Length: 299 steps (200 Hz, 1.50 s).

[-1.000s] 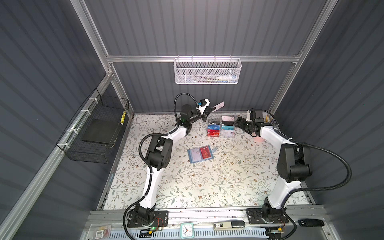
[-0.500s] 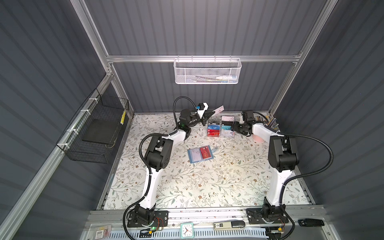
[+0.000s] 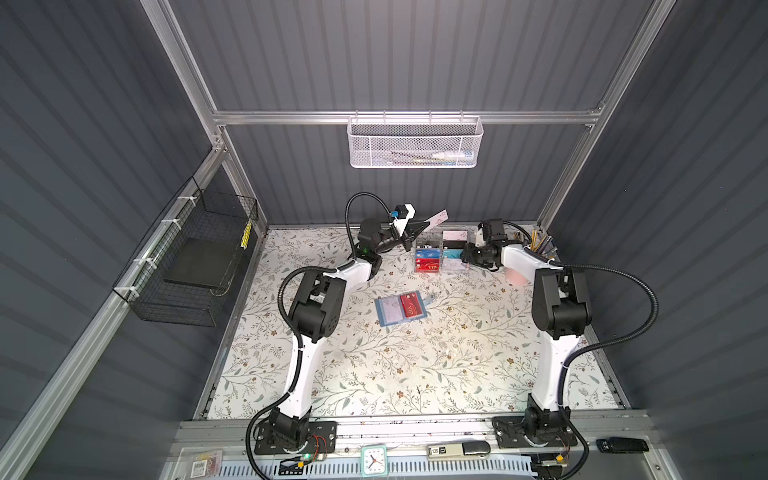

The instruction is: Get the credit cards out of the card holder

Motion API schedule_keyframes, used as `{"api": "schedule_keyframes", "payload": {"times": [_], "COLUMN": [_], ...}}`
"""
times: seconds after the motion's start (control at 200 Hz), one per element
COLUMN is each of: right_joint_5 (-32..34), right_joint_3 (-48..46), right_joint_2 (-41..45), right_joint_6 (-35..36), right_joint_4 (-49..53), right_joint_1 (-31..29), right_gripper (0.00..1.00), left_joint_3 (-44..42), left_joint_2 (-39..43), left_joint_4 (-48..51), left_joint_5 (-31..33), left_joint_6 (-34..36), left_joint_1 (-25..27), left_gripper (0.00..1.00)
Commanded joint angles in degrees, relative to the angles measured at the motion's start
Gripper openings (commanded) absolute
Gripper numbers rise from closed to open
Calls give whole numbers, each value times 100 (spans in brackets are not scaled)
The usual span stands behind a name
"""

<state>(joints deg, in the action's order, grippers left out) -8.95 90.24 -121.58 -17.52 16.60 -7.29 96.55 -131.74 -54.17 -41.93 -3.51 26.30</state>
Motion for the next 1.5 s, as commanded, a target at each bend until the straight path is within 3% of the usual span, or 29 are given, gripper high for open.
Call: {"api": "schedule_keyframes", "payload": {"times": [0.0,0.9,1.491], "right_joint_5": [43,343,583], "right_joint_3": [146,-507,-1291], "right_joint_2": [-129,99,410], "right_joint_6": [143,158,119], "right_joint_4": [229,225,74], "right_joint_1": [-106,-513,-1084], "right_gripper": [48,28,26], "left_joint_3": [-14,-541,-782], "left_joint_2": [141,533,710], "left_joint_4": [-256,-528,-586], "left_joint_5": [-61,-6,44], "left_joint_6": [-54,-223,-256], "left_joint_1": [-2,-2,-21], "left_gripper": [0,0,0]}}
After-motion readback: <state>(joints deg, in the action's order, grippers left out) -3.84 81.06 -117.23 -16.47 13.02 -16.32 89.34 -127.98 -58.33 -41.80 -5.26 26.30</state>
